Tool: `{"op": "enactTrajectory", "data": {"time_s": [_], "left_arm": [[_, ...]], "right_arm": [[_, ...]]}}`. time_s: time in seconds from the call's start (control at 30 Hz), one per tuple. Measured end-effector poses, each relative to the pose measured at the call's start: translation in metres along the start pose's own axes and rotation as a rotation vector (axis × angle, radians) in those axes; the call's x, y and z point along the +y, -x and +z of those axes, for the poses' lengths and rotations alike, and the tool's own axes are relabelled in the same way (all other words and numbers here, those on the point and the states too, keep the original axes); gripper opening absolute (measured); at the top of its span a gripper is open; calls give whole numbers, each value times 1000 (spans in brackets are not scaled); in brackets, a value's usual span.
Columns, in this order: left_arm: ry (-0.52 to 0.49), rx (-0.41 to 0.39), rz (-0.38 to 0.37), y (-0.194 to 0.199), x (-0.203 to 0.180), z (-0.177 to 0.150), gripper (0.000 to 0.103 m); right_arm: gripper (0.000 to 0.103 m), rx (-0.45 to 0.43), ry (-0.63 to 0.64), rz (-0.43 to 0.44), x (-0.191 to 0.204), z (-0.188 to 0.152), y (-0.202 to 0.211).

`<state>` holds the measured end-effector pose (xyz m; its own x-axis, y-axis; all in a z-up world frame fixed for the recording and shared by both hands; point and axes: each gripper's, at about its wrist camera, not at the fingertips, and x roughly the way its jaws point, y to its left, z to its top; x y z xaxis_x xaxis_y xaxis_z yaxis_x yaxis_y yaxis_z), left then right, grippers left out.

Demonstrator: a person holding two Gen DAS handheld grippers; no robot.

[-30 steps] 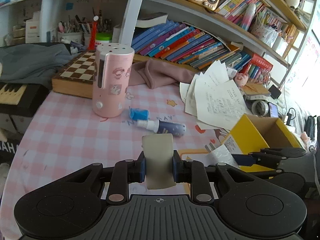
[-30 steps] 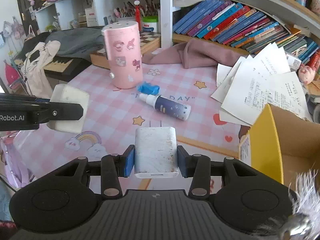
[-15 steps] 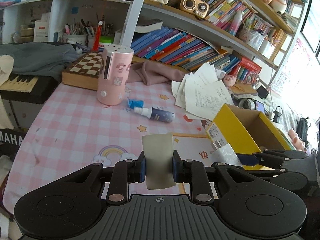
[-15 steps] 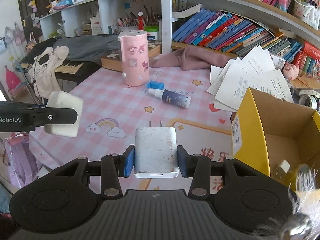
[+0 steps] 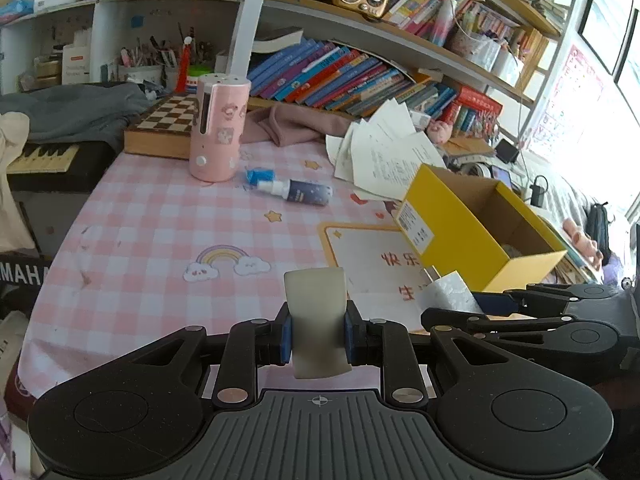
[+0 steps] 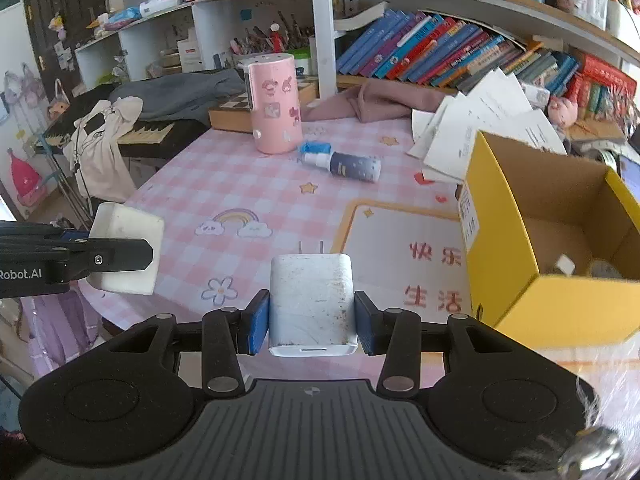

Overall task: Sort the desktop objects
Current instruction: 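Carry the power bank and eraser in both tools over the yellow box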

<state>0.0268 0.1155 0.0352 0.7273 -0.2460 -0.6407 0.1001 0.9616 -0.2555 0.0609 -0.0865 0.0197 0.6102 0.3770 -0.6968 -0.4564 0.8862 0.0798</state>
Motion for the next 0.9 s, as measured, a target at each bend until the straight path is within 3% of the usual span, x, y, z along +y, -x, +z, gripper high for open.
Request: {"op": "enactTrajectory", "data": {"time_s": [0.27, 0.9], "left_arm": [[-49, 38, -69, -9, -19, -2, 23], [-295, 109, -349, -70, -116, 16, 22]], "right_arm": [[41, 18, -68, -53, -13, -22, 18], [41, 16, -324, -324, -97, -62, 67]]}}
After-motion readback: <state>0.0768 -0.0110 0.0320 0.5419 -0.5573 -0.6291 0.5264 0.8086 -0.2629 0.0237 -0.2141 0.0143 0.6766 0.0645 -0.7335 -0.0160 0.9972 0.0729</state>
